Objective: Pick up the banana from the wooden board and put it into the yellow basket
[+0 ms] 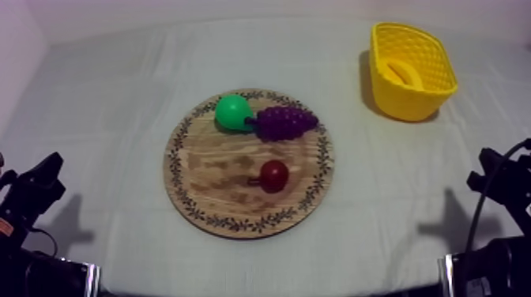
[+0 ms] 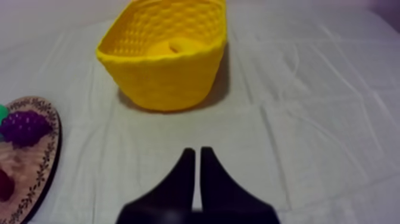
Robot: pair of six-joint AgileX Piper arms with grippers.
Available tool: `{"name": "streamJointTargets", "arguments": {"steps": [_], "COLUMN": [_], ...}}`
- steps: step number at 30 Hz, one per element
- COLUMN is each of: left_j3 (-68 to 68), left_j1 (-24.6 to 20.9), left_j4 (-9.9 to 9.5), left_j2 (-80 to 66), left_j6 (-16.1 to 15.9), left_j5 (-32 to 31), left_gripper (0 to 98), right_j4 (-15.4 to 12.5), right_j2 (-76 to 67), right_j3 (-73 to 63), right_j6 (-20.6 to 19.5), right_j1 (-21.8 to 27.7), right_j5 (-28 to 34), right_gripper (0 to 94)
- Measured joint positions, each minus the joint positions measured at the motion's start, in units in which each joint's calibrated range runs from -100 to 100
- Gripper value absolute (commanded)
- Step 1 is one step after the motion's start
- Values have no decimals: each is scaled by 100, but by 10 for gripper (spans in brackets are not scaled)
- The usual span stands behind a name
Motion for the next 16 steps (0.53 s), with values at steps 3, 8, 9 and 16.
{"name": "streamJointTargets", "arguments": {"steps": [3, 8, 9, 16], "left_j3": [0, 0, 0, 0], "left_j1": [0, 0, 0, 0], "left_j4": [0, 0, 0, 0], "left_j2": [0, 0, 0, 0], "left_j6": [0, 0, 0, 0], "left_j5": [0, 0, 0, 0], "left_gripper": [1, 1, 1, 1], "right_j4": [30, 42, 41, 50], "right_j2": [-29, -37, -37, -37], "right_j3": [18, 21, 21, 21], "right_j6": [141, 727, 852, 1145], "right_j1": [65, 86, 93, 93], "right_j5": [-9, -27, -27, -27], "right_gripper": [5, 5, 5, 5]}}
